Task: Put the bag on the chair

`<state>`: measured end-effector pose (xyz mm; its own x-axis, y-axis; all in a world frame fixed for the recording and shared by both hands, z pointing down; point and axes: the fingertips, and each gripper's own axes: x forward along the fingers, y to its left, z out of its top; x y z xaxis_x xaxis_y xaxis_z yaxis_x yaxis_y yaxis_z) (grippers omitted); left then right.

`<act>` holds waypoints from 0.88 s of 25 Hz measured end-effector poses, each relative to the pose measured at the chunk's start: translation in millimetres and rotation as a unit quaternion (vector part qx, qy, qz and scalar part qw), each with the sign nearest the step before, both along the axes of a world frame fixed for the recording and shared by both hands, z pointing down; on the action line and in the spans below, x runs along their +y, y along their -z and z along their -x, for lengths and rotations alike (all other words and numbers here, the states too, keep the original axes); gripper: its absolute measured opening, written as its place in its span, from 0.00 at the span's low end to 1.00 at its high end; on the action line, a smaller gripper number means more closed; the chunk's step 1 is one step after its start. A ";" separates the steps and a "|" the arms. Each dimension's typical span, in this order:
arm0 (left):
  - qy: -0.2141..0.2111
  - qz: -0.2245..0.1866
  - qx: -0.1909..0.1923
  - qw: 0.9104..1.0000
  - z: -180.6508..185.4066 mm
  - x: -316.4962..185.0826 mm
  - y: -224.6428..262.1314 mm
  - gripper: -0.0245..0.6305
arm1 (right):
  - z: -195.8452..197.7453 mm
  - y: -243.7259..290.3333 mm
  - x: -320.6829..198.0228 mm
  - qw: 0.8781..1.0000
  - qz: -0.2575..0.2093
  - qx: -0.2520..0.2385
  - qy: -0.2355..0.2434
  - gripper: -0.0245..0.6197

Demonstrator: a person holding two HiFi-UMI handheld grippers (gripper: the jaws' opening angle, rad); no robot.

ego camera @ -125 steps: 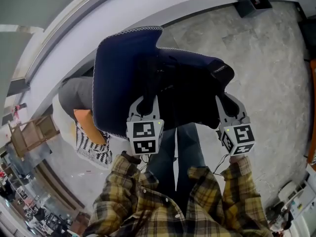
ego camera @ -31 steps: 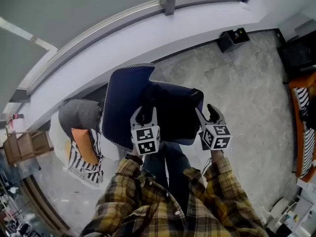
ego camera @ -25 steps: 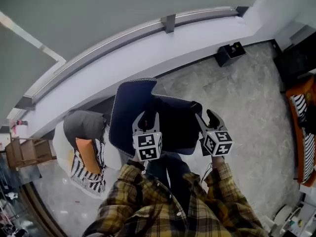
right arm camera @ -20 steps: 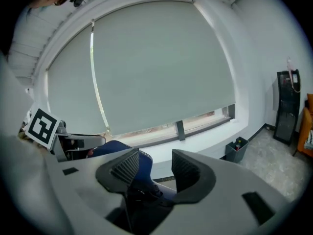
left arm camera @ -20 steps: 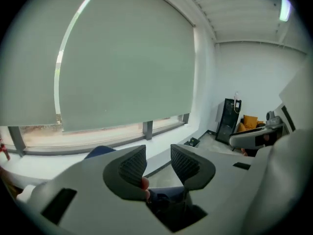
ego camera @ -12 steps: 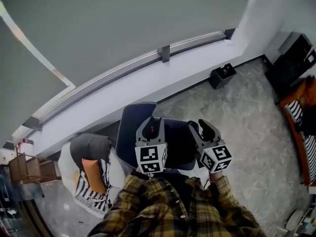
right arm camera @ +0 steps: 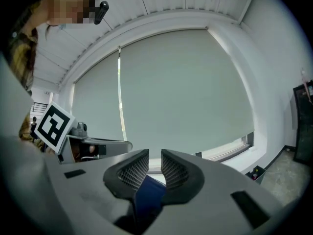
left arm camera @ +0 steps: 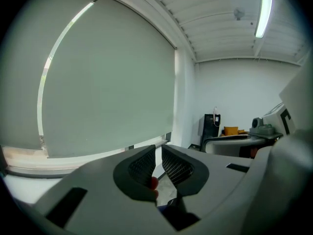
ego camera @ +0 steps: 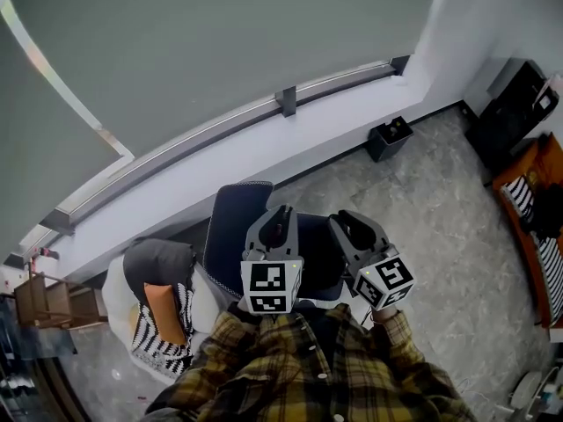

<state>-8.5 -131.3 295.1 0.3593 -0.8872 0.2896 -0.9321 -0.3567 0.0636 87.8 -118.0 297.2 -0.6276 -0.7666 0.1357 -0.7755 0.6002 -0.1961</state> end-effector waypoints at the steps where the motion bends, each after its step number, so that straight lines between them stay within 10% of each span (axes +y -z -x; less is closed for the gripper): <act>1: -0.008 -0.002 0.001 1.000 -3.5 2.6 3.1 0.12 | 1.0 0.0 3.2 1.000 0.001 0.000 0.004 0.17; 22: -0.091 0.019 0.034 0.995 -23.1 59.0 14.9 0.07 | 19.9 22.2 51.9 0.999 -0.005 -0.003 0.039 0.06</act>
<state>14.7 -72.2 280.3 0.5329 -0.7945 0.2912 -0.8453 -0.5156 0.1401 67.9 -66.1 275.0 -0.6868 -0.7162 0.1239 -0.7246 0.6612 -0.1944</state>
